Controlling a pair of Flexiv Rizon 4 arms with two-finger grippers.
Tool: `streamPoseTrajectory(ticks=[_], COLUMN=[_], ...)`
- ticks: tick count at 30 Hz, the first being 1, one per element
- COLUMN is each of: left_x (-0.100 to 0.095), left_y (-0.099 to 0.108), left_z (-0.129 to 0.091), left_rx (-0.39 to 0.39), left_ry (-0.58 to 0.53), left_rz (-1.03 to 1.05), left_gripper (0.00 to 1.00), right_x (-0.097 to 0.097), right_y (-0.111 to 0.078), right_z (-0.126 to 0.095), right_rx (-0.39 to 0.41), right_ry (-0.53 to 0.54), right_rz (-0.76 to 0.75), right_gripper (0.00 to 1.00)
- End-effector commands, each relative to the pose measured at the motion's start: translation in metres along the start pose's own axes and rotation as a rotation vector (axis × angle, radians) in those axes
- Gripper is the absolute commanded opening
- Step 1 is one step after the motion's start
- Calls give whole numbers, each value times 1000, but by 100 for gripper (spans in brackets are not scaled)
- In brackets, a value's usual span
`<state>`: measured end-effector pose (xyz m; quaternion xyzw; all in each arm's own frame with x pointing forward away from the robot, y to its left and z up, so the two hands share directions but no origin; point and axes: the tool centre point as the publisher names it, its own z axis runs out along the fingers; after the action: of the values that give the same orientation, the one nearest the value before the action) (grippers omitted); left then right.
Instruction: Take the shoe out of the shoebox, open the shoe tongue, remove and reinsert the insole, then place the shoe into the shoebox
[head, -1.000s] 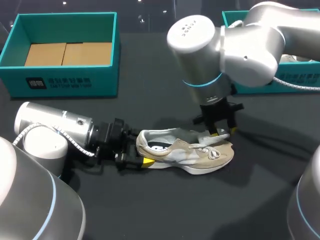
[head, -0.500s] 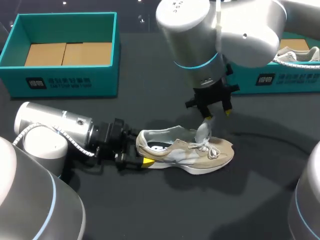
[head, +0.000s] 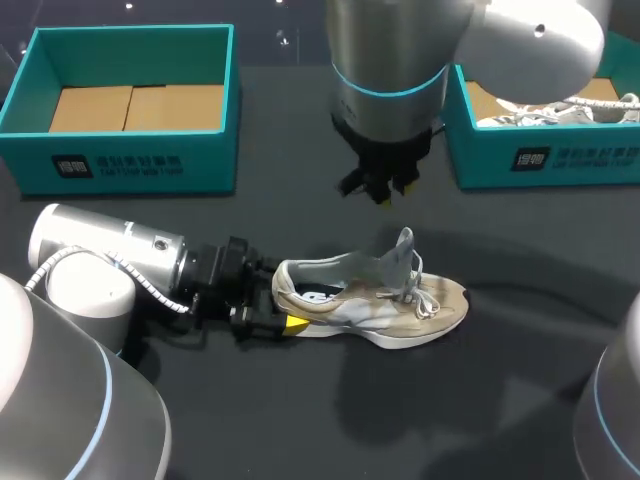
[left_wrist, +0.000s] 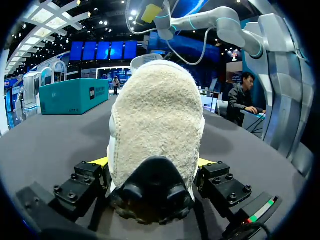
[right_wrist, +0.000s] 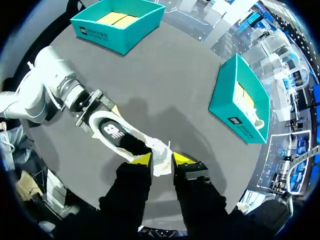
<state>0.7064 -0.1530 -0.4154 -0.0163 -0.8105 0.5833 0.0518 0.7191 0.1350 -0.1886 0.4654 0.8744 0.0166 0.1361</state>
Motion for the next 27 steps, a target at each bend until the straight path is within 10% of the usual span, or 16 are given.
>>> streamPoseTrajectory(ticks=[1, 6, 18, 27], left_x=[3, 3, 3, 3], left_y=[3, 3, 3, 3], left_z=[-2, -2, -2, -2], left_rx=[0, 0, 0, 0], left_ry=[-2, -2, -2, -2], left_rz=[0, 0, 0, 0], left_gripper=[0, 0, 0, 0], right_x=[17, 52, 52, 101], right_y=[10, 7, 7, 10], right_z=[1, 0, 0, 45], right_rx=[42, -10, -10, -57], right_ry=[3, 98, 98, 130], right_rz=[-185, -518, -518, -752], right_gripper=[0, 0, 0, 0])
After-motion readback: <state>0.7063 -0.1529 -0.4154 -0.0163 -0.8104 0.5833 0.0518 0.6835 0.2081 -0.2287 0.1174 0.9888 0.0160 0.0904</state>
